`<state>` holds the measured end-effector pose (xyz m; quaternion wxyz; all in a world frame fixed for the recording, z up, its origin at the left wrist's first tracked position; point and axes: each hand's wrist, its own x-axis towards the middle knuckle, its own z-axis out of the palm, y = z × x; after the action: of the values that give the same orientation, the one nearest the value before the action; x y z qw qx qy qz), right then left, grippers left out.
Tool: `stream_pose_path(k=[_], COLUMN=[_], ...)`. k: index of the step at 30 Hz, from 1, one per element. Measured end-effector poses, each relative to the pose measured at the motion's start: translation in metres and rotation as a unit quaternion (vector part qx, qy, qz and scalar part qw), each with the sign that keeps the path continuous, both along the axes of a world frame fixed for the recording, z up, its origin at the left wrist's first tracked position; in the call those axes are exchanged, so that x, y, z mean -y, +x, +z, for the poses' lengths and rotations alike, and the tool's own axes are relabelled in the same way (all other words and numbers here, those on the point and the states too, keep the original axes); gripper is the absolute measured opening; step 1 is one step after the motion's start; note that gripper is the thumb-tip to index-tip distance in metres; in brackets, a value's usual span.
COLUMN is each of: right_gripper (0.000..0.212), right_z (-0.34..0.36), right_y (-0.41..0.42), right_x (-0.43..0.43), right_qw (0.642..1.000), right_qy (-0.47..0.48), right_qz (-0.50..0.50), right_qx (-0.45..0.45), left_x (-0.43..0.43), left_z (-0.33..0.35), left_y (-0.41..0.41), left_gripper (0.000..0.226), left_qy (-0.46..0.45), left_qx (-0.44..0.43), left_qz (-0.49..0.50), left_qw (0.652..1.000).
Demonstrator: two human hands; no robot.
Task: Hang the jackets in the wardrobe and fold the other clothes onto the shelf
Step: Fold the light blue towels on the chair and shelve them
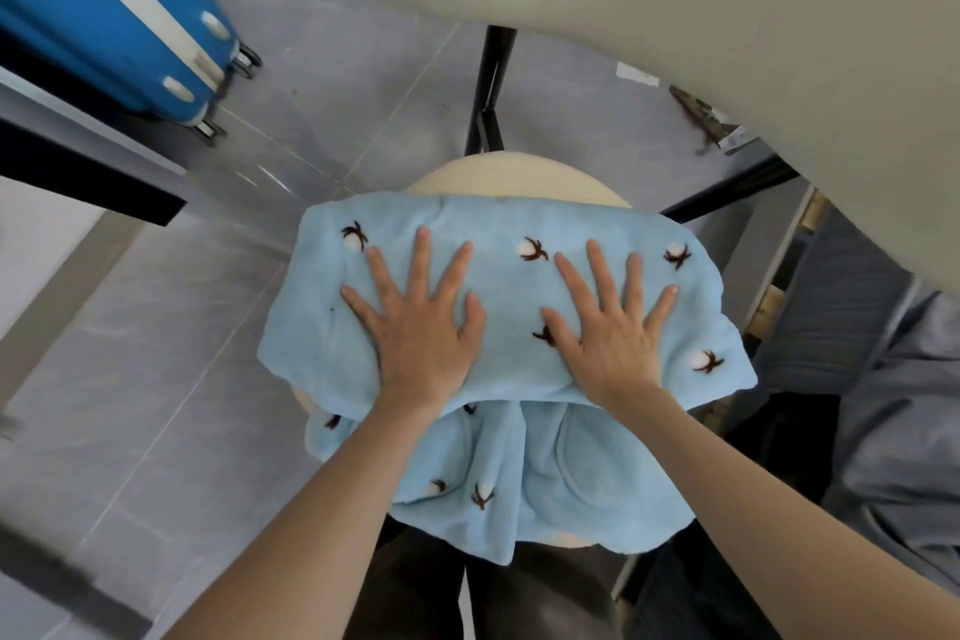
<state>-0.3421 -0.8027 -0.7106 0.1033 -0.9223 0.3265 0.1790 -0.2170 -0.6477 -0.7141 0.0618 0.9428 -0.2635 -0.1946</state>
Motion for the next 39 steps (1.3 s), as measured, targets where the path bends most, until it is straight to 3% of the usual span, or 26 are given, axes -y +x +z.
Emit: stream_pose_path(k=[3,5,7,9,12,14,17,19,23,26,30,34,37,39], right_gripper=[0.065,0.063,0.055,0.060,0.092,0.101,0.091,0.074,0.042,0.035,0.032,0.038,0.038,0.038], right_z=[0.015,0.029,0.038,0.041,0.036,0.030,0.023,0.022,0.039,0.074,0.123,0.149,0.146,0.140], right_y=[-0.010,-0.003,0.013,0.035,0.071,0.090,0.100,0.098,0.083,0.078,0.082,0.077,0.055,0.035], right_x=[0.019,0.034,0.049,0.065,0.081,0.088,0.087,0.080,0.069,0.071,0.078,0.076,0.061,0.048], right_qw=[0.999,0.999,0.994,0.989,0.995,0.991,0.981,0.981,0.986,0.987,0.973,0.968,0.961,0.959], right_qy=[-0.023,-0.021,-0.026,-0.043,0.038,0.091,0.124,0.091,0.025,-0.019,-0.083,-0.109,-0.108,-0.087], right_qz=[0.022,0.022,0.034,0.076,0.090,0.077,0.075,0.109,0.149,0.160,0.187,0.164,0.177,0.194], right_qx=[-0.009,0.031,0.103,0.118,0.022,-0.061,-0.132,-0.134,-0.074,-0.006,0.102,0.158,0.184,0.190], left_x=[0.002,0.011,0.024,0.034,0.043,0.046,0.048,0.046,0.040,0.033,0.031,0.028,0.013,-0.004], left_z=[0.007,0.015,0.021,0.024,0.021,0.017,0.015,0.018,0.035,0.063,0.107,0.137,0.138,0.131], left_y=[0.004,0.018,0.042,0.072,0.104,0.115,0.119,0.117,0.106,0.104,0.110,0.108,0.093,0.077], left_gripper=[0.058,0.062,0.067,0.075,0.091,0.096,0.095,0.089,0.052,0.042,0.038,0.049,0.056,0.060], left_qy=[0.019,0.026,0.014,0.019,0.084,0.115,0.137,0.152,0.124,0.065,-0.039,-0.116,-0.133,-0.129], left_qx=[-0.018,-0.019,-0.011,-0.038,-0.128,-0.156,-0.167,-0.177,-0.088,0.020,0.139,0.255,0.272,0.233], left_qz=[0.010,0.001,-0.045,-0.097,-0.151,-0.170,-0.181,-0.169,-0.204,-0.205,-0.195,-0.221,-0.254,-0.281], left_qw=[1.000,0.999,0.999,0.994,0.977,0.966,0.960,0.958,0.967,0.976,0.970,0.934,0.919,0.922])
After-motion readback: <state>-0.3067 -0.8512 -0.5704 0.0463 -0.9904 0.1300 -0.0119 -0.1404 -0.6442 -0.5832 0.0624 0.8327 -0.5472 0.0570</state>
